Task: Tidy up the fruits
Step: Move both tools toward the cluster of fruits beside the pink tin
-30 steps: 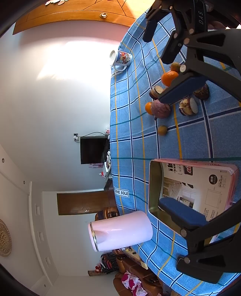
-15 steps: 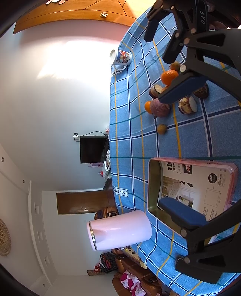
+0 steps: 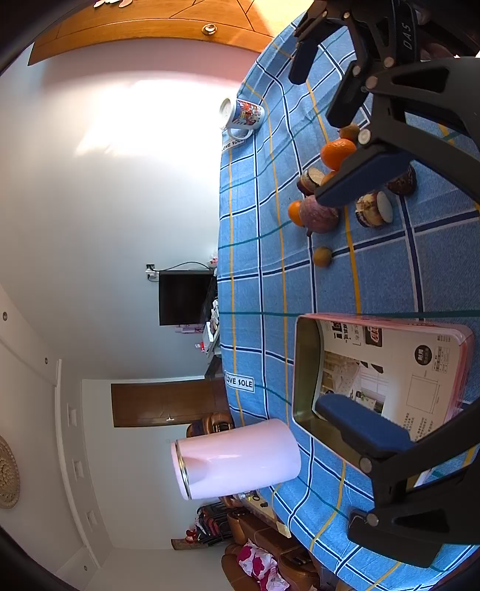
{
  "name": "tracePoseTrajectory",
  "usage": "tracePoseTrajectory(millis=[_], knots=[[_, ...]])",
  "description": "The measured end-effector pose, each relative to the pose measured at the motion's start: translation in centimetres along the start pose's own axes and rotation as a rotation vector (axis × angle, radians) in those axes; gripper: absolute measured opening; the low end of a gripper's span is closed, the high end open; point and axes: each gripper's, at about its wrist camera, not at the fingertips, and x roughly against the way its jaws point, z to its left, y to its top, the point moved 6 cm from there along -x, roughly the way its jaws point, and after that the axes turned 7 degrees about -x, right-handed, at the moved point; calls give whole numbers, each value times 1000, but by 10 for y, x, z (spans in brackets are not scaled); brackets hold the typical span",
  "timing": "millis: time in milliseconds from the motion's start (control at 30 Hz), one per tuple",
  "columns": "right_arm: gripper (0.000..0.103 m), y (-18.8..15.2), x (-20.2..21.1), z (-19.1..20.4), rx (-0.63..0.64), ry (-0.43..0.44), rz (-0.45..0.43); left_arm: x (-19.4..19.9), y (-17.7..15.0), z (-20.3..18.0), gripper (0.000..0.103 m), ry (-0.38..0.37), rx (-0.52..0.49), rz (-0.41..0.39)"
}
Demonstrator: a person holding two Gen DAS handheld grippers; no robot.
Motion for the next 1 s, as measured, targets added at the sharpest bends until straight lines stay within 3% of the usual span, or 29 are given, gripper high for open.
tracePoseTrajectory(millis=[633, 1000], knots=[[102, -1, -1, 1, 0, 2, 3, -2, -2, 0, 103, 5, -3, 4], [102, -19, -13, -1, -2, -6, 45, -11, -18, 10, 103, 31, 8, 28]])
